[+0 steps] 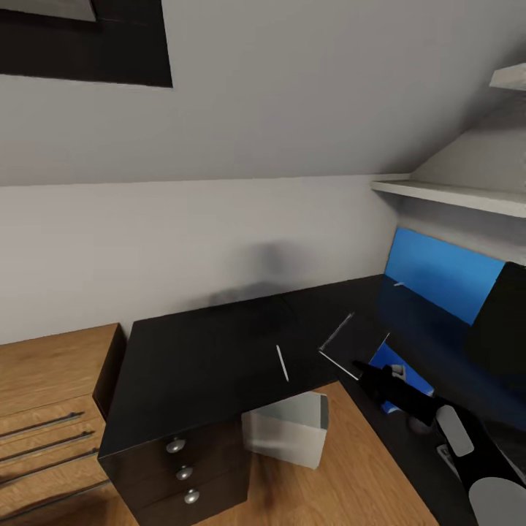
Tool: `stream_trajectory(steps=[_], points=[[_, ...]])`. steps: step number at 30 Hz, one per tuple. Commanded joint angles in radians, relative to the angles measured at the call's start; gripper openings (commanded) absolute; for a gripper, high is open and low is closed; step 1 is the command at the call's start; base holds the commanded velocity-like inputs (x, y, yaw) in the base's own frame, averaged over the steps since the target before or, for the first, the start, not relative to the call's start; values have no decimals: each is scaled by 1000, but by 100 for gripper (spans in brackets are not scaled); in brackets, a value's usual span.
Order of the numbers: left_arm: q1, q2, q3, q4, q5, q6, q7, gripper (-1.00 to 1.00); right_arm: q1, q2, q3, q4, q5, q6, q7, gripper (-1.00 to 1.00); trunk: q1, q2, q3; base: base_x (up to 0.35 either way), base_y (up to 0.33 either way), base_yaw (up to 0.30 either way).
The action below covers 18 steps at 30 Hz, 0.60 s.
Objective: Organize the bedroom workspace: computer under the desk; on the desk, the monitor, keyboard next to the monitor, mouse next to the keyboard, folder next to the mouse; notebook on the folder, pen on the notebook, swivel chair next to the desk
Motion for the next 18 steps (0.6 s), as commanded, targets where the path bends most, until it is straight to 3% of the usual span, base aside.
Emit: stream_trajectory(steps=[1, 11, 18], points=[[0, 0, -1, -2, 8, -1, -2, 100, -1, 0, -2, 1, 1, 4, 3, -100, 0, -1, -1, 0, 0, -87], [0, 0, -1, -2, 8, -1, -2, 100, -1, -2, -3, 2, 2, 4, 3, -100, 0, -1, -1, 17, 0, -30], [0, 0, -2, 3, 8, -1, -2, 100, -1, -2, -4, 8, 2, -8, 1, -100, 0, -1, -1, 210, -11, -3]])
